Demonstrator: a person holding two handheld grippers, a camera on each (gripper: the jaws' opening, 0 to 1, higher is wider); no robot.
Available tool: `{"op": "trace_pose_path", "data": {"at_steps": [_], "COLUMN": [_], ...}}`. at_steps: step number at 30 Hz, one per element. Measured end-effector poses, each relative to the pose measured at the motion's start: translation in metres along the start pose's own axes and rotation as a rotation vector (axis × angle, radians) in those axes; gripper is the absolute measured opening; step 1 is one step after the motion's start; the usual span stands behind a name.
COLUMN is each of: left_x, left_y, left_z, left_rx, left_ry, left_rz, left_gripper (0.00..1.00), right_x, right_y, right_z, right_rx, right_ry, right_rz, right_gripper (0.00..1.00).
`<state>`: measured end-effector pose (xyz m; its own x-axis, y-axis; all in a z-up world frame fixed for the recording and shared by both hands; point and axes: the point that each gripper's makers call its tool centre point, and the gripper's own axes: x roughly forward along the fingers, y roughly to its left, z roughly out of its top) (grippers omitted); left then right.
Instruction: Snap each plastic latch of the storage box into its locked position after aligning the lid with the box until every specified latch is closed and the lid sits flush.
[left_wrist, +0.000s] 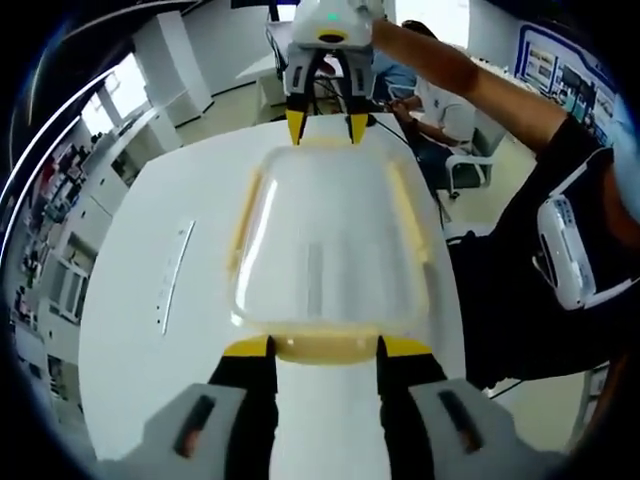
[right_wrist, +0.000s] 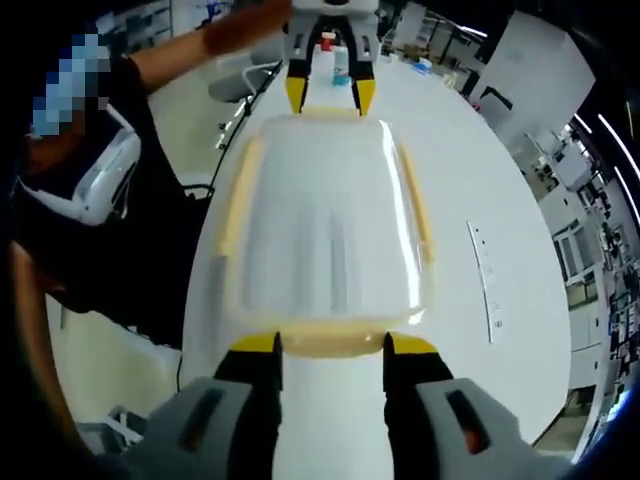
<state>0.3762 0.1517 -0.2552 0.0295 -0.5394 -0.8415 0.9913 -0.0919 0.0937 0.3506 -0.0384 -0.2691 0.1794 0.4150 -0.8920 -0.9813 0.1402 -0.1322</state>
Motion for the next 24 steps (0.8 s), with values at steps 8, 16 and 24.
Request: {"op": "trace_pose_path", "data": {"at_steps": [8, 16, 24], "left_x": [0.019, 0.028, 0.028], "left_y": [-0.002, -0.005, -0.003], "left_z": [-0.008, -0.013, -0.013], "left_rx": [-0.016, -0.022, -0.020], "left_ry": [-0.004, 0.020, 0.011], "left_rz": [-0.015, -0.031, -0.032], "left_gripper": [0.35, 0.35, 0.35], "right_x": [0.014, 0.020, 0.021], "right_y": [0.002, 0.005, 0.003], "right_z": [-0.011, -0.014, -0.015], "right_rx": [0.008, 0.007, 0.015], "right_ry": [0.013, 0.029, 0.026], "right_rz": [0.011, 0.023, 0.018], "right_gripper": [0.36, 0.36, 0.36]}}
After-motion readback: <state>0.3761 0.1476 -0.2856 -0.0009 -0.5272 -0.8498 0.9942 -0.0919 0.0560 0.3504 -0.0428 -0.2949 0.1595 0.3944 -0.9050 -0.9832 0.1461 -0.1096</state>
